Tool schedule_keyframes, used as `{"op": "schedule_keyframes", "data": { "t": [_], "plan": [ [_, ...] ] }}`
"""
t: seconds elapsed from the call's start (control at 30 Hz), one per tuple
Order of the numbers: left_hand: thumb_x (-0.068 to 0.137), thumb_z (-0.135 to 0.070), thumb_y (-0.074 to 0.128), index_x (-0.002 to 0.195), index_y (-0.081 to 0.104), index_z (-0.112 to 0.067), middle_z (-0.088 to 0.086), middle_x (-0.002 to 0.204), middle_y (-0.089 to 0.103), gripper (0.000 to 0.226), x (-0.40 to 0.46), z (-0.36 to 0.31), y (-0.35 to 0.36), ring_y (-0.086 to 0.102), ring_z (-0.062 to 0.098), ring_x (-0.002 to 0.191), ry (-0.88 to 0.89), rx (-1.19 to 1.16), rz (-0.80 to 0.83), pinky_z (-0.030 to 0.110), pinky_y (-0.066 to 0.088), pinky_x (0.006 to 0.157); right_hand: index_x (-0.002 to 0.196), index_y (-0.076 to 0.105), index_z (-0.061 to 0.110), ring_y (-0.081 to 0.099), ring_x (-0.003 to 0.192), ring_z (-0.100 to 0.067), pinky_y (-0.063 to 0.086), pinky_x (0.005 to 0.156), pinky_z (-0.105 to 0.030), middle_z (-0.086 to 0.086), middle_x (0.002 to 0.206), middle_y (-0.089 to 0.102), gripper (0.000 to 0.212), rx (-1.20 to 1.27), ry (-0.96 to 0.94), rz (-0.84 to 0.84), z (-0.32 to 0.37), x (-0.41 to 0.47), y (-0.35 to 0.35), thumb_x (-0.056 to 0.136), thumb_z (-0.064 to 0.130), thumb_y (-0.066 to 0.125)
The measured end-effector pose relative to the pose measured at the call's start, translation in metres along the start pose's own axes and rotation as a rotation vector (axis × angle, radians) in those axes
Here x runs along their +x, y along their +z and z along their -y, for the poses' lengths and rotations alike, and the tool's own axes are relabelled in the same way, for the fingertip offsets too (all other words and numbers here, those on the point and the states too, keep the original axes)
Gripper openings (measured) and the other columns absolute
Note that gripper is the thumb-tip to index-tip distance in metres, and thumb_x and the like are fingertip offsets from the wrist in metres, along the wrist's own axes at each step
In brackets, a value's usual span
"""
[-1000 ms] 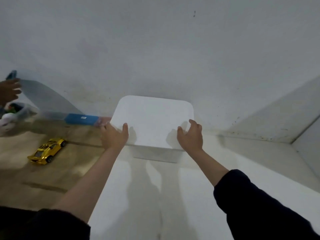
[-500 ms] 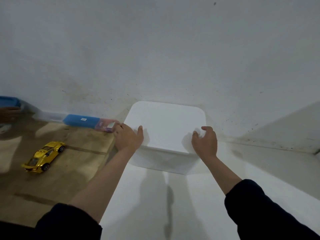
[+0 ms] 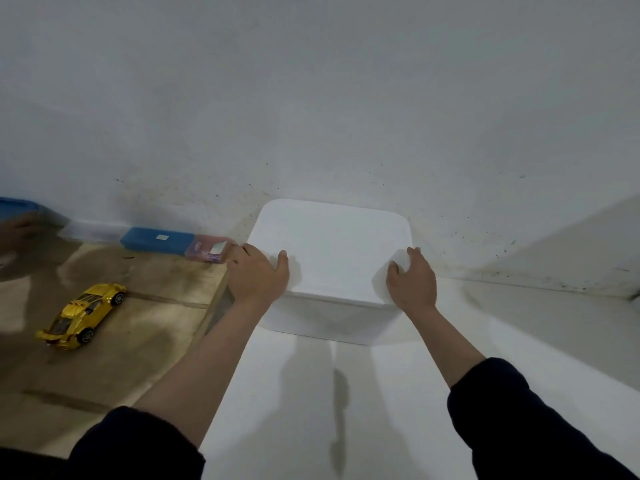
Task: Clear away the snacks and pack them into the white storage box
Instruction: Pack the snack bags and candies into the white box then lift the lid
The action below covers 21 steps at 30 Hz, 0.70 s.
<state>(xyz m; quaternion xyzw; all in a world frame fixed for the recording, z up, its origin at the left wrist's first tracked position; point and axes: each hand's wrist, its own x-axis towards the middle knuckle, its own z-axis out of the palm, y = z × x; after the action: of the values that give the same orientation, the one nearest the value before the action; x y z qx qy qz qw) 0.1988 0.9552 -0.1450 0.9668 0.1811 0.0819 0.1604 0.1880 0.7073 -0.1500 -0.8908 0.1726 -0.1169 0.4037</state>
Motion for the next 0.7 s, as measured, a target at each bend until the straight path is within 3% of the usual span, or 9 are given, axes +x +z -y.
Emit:
{"op": "schedule_keyframes", "data": {
  "t": [0.1, 0.27, 0.47, 0.6, 0.7],
  "plan": [
    [0.087, -0.059, 0.039, 0.133, 0.031, 0.016, 0.033, 0.130, 0.044, 0.088, 0.000, 0.004, 0.004, 0.047, 0.045, 0.113, 0.033, 0.015, -0.010, 0.046, 0.043, 0.089, 0.148, 0.025, 0.012, 0.032, 0.140, -0.023, 0.032, 0.106, -0.035, -0.001, 0.159, 0.018, 0.059, -0.066, 0.021, 0.071, -0.004, -0.001, 0.002, 0.096, 0.029, 0.045],
    [0.074, -0.071, 0.026, 0.130, 0.035, 0.017, 0.032, 0.125, 0.048, 0.104, -0.004, 0.003, 0.003, 0.050, 0.045, 0.110, 0.043, 0.002, 0.003, 0.046, 0.047, 0.081, 0.143, 0.038, 0.014, 0.039, 0.136, -0.023, 0.033, 0.108, -0.034, -0.004, 0.147, 0.043, 0.052, 0.127, 0.076, -0.044, -0.009, -0.007, 0.005, 0.093, 0.022, 0.047],
    [0.079, -0.074, 0.042, 0.132, 0.032, 0.018, 0.033, 0.130, 0.045, 0.108, -0.001, 0.011, -0.005, 0.045, 0.044, 0.119, 0.160, 0.080, 0.046, 0.045, 0.042, 0.095, 0.146, 0.034, 0.019, 0.041, 0.133, -0.025, 0.036, 0.105, -0.037, -0.003, 0.147, 0.043, 0.054, 0.101, 0.099, -0.002, -0.007, -0.009, 0.002, 0.093, 0.024, 0.044],
    [0.069, -0.085, 0.023, 0.129, 0.036, 0.016, 0.031, 0.127, 0.046, 0.118, 0.006, 0.030, 0.003, 0.047, 0.044, 0.118, 0.236, 0.012, 0.018, 0.046, 0.048, 0.089, 0.149, 0.024, 0.022, 0.038, 0.135, -0.027, 0.035, 0.104, -0.038, -0.006, 0.151, 0.037, 0.056, 0.021, 0.084, 0.054, -0.007, -0.010, 0.005, 0.096, 0.027, 0.039],
    [0.068, -0.088, 0.013, 0.123, 0.041, 0.017, 0.032, 0.120, 0.050, 0.122, 0.004, 0.029, 0.005, 0.050, 0.045, 0.110, 0.250, -0.045, -0.016, 0.047, 0.049, 0.083, 0.145, 0.035, 0.025, 0.050, 0.124, -0.030, 0.041, 0.101, -0.039, -0.007, 0.140, 0.051, 0.052, 0.151, 0.122, -0.048, -0.012, -0.016, 0.010, 0.093, 0.027, 0.044]
  ]
}}
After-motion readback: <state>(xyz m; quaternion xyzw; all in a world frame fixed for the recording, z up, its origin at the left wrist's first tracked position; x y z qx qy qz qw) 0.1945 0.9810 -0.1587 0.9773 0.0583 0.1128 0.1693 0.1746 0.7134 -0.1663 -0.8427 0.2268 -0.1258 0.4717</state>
